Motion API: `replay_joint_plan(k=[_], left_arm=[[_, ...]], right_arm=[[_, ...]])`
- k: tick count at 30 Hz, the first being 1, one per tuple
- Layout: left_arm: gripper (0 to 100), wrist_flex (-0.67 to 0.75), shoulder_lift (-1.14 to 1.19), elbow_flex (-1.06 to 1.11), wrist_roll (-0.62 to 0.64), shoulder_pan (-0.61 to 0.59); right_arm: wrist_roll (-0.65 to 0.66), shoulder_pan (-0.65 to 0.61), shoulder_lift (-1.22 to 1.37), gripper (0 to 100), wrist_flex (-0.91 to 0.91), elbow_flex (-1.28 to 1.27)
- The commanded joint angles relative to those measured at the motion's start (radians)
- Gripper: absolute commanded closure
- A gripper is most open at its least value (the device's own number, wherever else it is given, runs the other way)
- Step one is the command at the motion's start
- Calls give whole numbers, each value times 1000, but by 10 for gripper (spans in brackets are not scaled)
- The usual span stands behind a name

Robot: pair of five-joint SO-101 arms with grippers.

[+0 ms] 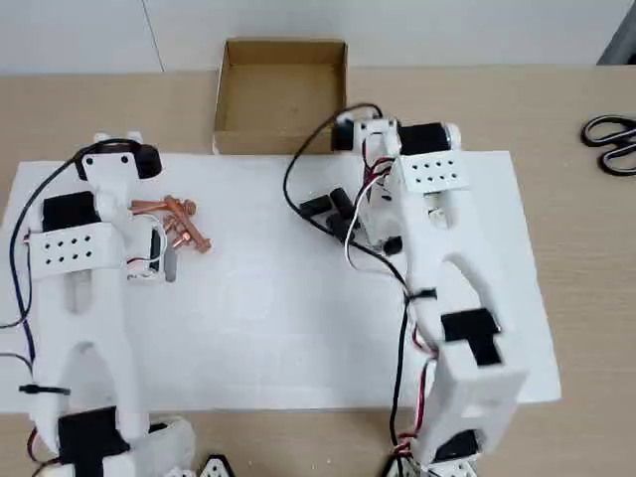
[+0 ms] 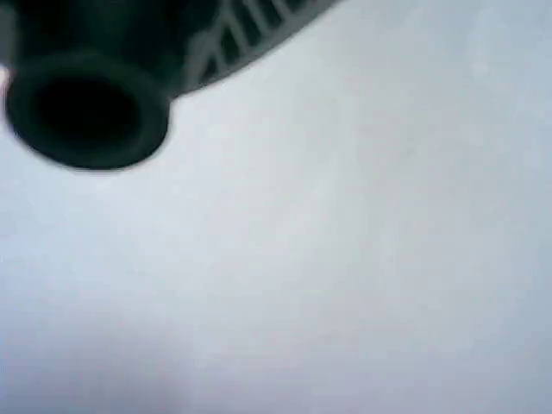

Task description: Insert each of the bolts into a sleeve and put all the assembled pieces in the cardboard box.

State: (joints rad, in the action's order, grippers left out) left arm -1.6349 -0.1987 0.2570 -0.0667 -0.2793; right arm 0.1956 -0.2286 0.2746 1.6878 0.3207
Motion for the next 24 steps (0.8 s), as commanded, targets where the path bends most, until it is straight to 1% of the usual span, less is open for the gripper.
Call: replay_joint_plan(k=[1,4,8,11,13,15,21,24], left_arm=[[840,-60,94,-165,-6,14],[840,-115,279,-343,0,54],[840,-117,525,-585,2,95],[840,-120,646,-742,48,66],[840,-120,677,-785,57,26],[840,-120,692,-786,-5,-3],[840,-118,704,-765,-319,-66],[840,-114,720,-771,-428,-66]], right_arm=[[11,19,-117,995,22,20],[6,35,-117,995,19,20],[5,36,-117,995,18,18],[5,36,-117,995,18,18],[5,36,-117,995,18,18],[3,36,-117,995,18,18],[2,31,-117,995,13,18],[2,30,-117,995,13,18]])
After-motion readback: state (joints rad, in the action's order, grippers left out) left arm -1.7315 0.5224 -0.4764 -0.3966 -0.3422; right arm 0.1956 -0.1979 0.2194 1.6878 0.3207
